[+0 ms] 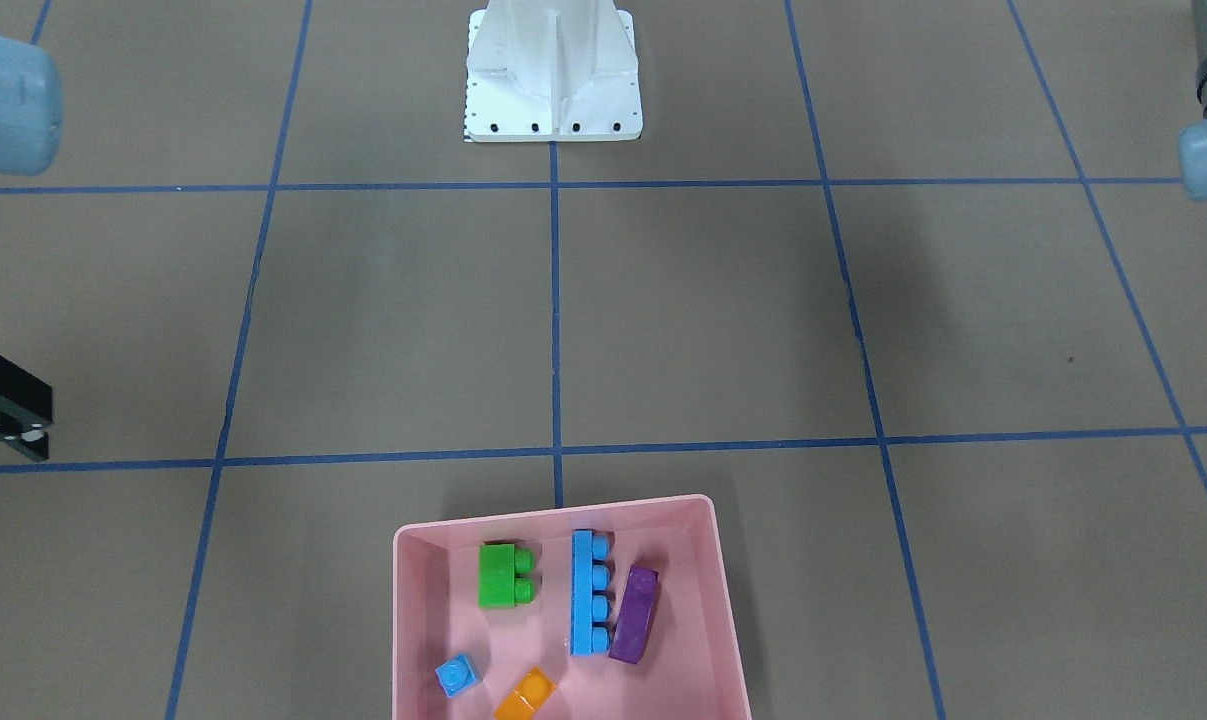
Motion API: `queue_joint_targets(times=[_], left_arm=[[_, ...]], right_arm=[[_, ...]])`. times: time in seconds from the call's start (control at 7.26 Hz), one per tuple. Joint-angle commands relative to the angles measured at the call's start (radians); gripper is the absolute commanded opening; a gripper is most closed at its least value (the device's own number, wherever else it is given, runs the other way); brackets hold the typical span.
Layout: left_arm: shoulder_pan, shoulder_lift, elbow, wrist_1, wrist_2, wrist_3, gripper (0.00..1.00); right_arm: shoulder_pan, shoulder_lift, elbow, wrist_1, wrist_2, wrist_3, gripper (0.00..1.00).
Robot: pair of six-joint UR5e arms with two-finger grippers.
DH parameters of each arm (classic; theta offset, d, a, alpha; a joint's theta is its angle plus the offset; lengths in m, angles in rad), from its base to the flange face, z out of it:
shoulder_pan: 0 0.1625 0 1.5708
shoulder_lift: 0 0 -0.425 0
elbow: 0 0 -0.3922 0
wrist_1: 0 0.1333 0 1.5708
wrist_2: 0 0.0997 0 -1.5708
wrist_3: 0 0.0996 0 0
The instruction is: Put all blocks into box
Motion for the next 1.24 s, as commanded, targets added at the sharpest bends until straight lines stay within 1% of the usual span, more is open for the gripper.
queue_joint_targets(times=[0.0,0.14,0.28,0.41,0.55,0.69,0.83,0.96,1.1], left_arm=[[-0.085,0.025,0.001,0.008,-0.122,0.091,1.0],[-0.096,0.054,0.001,0.006,-0.124,0.125,1.0],[-0.102,0.079,0.0,0.0,-0.127,0.145,1.0],[-0.102,0.096,-0.003,-0.007,-0.128,0.15,1.0],[-0.103,0.109,-0.005,-0.009,-0.128,0.15,1.0],[-0.103,0.12,-0.008,-0.009,-0.13,0.152,1.0],[-0.108,0.128,-0.006,0.003,-0.129,0.158,1.0],[-0.111,0.17,-0.017,0.003,-0.135,0.159,1.0],[-0.119,0.207,-0.043,0.005,-0.171,0.165,1.0]], right_arm=[[0.131,-0.255,0.013,0.12,0.075,-0.23,1.0],[0.18,-0.374,0.01,0.191,0.147,-0.295,1.0],[0.221,-0.495,0.009,0.286,0.159,-0.323,1.0],[0.238,-0.573,0.006,0.358,0.157,-0.319,1.0],[0.239,-0.599,0.013,0.388,0.121,-0.329,1.0],[0.239,-0.634,0.009,0.39,0.111,-0.328,1.0],[0.239,-0.651,0.01,0.387,0.114,-0.263,1.0],[0.245,-0.681,0.021,0.39,0.122,-0.145,1.0],[0.246,-0.733,0.082,0.408,0.125,-0.126,1.0]])
